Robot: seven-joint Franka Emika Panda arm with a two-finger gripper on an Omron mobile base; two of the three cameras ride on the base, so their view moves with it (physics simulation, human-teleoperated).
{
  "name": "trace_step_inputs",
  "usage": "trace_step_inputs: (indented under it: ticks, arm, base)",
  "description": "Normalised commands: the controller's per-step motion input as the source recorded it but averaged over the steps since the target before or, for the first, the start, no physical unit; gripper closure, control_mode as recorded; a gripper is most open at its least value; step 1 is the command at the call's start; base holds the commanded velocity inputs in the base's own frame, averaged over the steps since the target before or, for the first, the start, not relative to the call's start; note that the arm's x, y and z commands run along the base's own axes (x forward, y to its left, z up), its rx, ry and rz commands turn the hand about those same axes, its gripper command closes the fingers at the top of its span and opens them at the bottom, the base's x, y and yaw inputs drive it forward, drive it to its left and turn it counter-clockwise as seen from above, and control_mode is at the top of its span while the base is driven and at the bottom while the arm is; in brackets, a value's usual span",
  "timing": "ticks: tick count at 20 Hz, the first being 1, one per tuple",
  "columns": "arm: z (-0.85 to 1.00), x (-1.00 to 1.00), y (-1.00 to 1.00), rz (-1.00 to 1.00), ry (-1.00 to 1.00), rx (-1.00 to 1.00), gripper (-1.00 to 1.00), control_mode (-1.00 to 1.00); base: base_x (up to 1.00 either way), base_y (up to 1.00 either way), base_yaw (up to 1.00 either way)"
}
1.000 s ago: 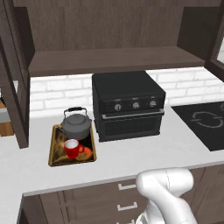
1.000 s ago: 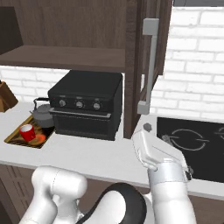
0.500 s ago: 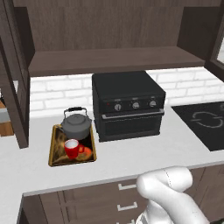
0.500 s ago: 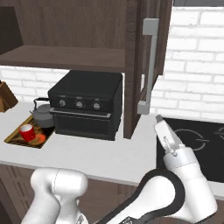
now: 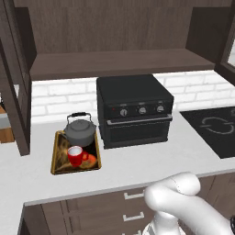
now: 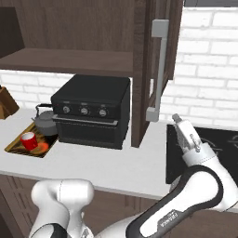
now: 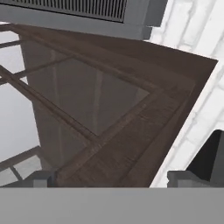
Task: Pick the kettle from the counter and place it on the tray. Then pick the mug from the cabinet and place it on the tray. Then close the cabinet doors.
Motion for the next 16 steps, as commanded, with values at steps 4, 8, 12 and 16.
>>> trace_step_inputs:
  ticks: [4, 8, 12, 16]
  arm:
    - [0.01, 0.14, 0.28, 0.04, 0.00, 0.00, -1.00, -1.00]
    - [0.01, 0.05, 0.52, 0.00, 0.00, 0.00, -1.00, -1.00]
    - [0.00, 0.10, 0.72, 0.00, 0.00, 0.00, -1.00, -1.00]
    - [0.02, 0.23, 0.84, -0.07, 0.02, -0.01, -1.00, -1.00]
  base:
    - [0.00, 0.00, 0.00]
    - [0.00, 0.00, 0.00]
    - [0.00, 0.00, 0.00]
    - [0.00, 0.00, 0.00]
